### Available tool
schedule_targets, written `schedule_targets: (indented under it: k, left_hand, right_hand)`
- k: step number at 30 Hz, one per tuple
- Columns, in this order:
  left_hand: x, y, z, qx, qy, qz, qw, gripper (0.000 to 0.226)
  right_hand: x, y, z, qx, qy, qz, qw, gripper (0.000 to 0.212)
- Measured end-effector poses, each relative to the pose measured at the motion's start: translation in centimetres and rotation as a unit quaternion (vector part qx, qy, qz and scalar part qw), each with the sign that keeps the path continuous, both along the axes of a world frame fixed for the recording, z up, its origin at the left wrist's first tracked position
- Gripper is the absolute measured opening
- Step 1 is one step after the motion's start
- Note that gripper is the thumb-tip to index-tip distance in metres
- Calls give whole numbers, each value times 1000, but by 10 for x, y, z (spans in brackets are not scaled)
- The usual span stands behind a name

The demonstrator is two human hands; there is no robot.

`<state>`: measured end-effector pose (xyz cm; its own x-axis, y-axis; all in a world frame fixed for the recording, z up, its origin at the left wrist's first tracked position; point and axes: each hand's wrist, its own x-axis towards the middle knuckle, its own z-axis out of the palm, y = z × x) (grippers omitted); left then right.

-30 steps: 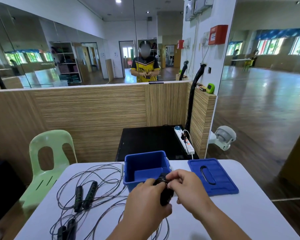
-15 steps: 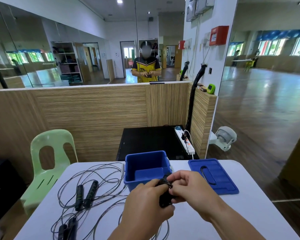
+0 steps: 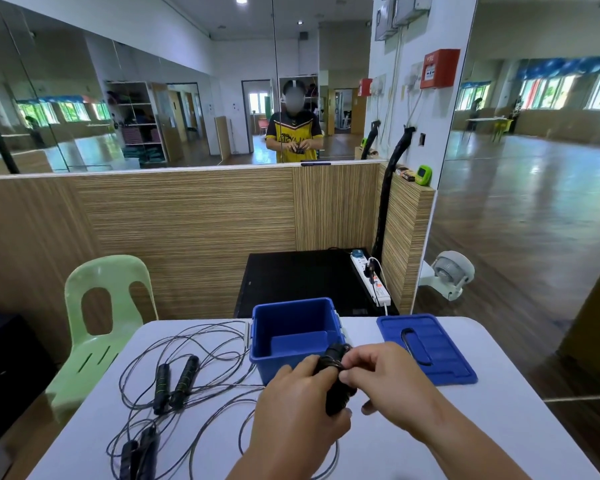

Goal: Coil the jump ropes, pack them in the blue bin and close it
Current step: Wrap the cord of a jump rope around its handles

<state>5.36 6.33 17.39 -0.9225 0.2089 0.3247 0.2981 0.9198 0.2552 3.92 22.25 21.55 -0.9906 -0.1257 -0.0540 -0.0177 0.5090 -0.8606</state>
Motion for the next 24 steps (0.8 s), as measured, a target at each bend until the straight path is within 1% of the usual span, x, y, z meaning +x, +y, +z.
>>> schedule_targets:
  k: [3, 4, 6, 7, 10, 12, 14, 15, 17, 19, 21, 22, 24]
  left_hand:
    - [3, 0, 4, 22, -15, 7, 1000, 41]
    - [4, 0, 4, 15, -5, 8, 1000, 39]
    - [2, -1, 0, 5, 13, 0, 1000, 40]
    - [2, -2, 1, 14, 15, -2, 1000, 41]
    - [2, -4, 3, 25, 11, -7, 1000, 46]
    - [2, -3, 5, 33, -15, -17, 999, 41]
    - [0, -1, 4, 37, -9, -14, 999, 32]
    - [-1, 1, 4, 22, -5, -16, 1000, 30]
    - [-2, 3, 4, 10, 1, -22, 1000, 34]
    - [-1, 4, 9, 5, -19, -17, 1000, 38]
    - [1, 3, 16, 0, -27, -15, 1000, 38]
    - [2, 4, 18, -3, -31, -14, 999, 37]
    - [3, 5, 22, -8, -40, -15, 999, 38]
  right_hand:
    - [0, 2, 2, 69, 36, 7, 997, 18]
    - [1, 2, 2, 72, 34, 14, 997, 18]
    - [1, 4, 1, 39, 0, 31, 999, 21]
    - [1, 4, 0, 17, -24, 34, 999, 22]
    - [-1, 5, -4, -41, -69, 19, 997, 24]
    - [-1, 5, -5, -49, -79, 17, 996, 19]
    - [1, 3, -6, -37, -82, 33, 995, 12]
    - [2, 1, -7, -24, -78, 38, 996, 14]
    - [2, -1, -9, -6, -56, 27, 998, 17]
    - [0, 2, -10, -3, -26, 14, 1000, 12]
    - [0, 5, -9, -1, -1, 15, 1000, 13]
    - [2, 6, -8, 19, 19, 19, 999, 15]
    - [3, 6, -6, 111, 88, 30, 989, 20]
